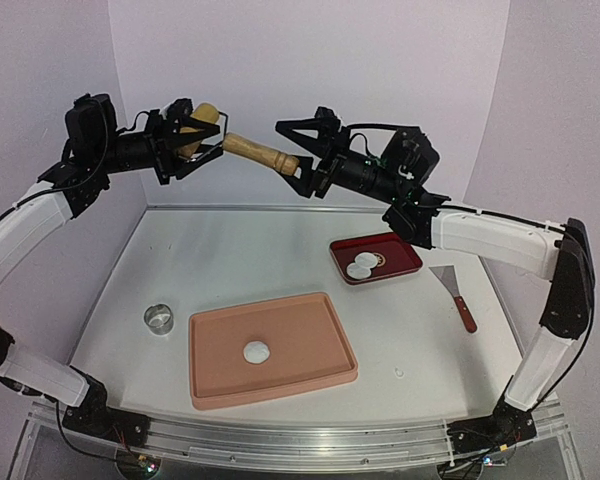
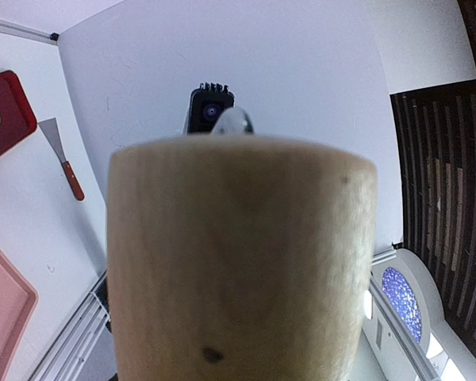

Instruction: Roll out the dumpling wrappers from the dough

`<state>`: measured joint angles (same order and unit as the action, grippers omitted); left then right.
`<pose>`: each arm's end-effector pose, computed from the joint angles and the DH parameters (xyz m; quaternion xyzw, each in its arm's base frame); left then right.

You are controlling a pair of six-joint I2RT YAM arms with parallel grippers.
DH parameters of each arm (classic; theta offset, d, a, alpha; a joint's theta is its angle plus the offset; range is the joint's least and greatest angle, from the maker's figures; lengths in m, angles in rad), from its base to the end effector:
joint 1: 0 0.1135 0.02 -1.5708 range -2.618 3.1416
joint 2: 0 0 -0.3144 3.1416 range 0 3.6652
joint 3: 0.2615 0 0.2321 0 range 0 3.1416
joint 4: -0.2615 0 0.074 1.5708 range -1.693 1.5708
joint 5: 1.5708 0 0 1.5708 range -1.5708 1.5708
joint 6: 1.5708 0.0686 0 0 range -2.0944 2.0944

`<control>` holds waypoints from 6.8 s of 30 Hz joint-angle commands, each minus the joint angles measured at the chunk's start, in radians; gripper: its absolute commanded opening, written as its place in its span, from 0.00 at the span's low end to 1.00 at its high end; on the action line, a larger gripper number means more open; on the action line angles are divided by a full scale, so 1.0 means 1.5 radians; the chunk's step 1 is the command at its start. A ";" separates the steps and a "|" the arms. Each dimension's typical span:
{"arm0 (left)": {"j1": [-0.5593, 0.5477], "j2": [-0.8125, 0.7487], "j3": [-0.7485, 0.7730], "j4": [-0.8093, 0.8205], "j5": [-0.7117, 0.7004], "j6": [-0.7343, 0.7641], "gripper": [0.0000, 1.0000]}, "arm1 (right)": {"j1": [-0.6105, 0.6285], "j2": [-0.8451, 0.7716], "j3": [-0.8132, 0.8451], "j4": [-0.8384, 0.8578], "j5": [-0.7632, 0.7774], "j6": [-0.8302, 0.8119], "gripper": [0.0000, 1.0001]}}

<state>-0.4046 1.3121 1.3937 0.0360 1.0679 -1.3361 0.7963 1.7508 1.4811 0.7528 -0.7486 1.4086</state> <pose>0.2195 -0.1594 0.5081 0.0831 0.6818 -0.7098 0.1562 0.2593 0.3317 0.4786 -0.1532 0.5535 0.7961 0.1907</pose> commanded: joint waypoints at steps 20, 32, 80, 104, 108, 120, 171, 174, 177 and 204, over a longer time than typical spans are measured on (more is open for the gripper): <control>-0.008 0.020 0.003 0.062 0.004 0.000 0.00 | 0.000 -0.002 0.052 -0.140 -0.016 -0.104 0.69; -0.024 0.025 -0.011 0.038 -0.029 0.019 0.00 | 0.010 0.014 0.088 -0.140 -0.016 -0.101 0.54; -0.031 0.028 0.029 -0.093 -0.033 0.117 0.52 | 0.012 -0.006 0.034 -0.169 0.007 -0.106 0.00; -0.039 -0.116 -0.306 -0.613 -0.479 0.405 0.80 | 0.060 -0.025 0.067 -0.989 0.196 -0.400 0.00; -0.047 -0.085 -0.382 -0.585 -0.481 0.402 0.72 | 0.092 0.019 0.100 -1.015 0.175 -0.429 0.00; -0.073 0.070 -0.420 -0.488 -0.475 0.412 0.55 | 0.134 0.131 0.203 -1.031 0.143 -0.431 0.00; -0.082 0.265 -0.371 -0.452 -0.562 0.465 0.00 | 0.067 0.320 0.171 -1.292 0.336 -0.549 0.00; -0.082 0.270 -0.371 -0.449 -0.560 0.467 0.00 | 0.066 0.338 0.171 -1.302 0.348 -0.555 0.00; -0.083 0.274 -0.371 -0.448 -0.558 0.467 0.00 | 0.066 0.353 0.165 -1.310 0.374 -0.560 0.00; -0.082 0.261 -0.382 -0.445 -0.577 0.445 0.00 | 0.072 0.352 0.225 -1.265 0.378 -0.563 0.00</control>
<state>-0.5266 1.6306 0.8860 -0.7681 0.3214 -0.6548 0.8978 2.1700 1.8683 -0.9184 -0.6380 0.5705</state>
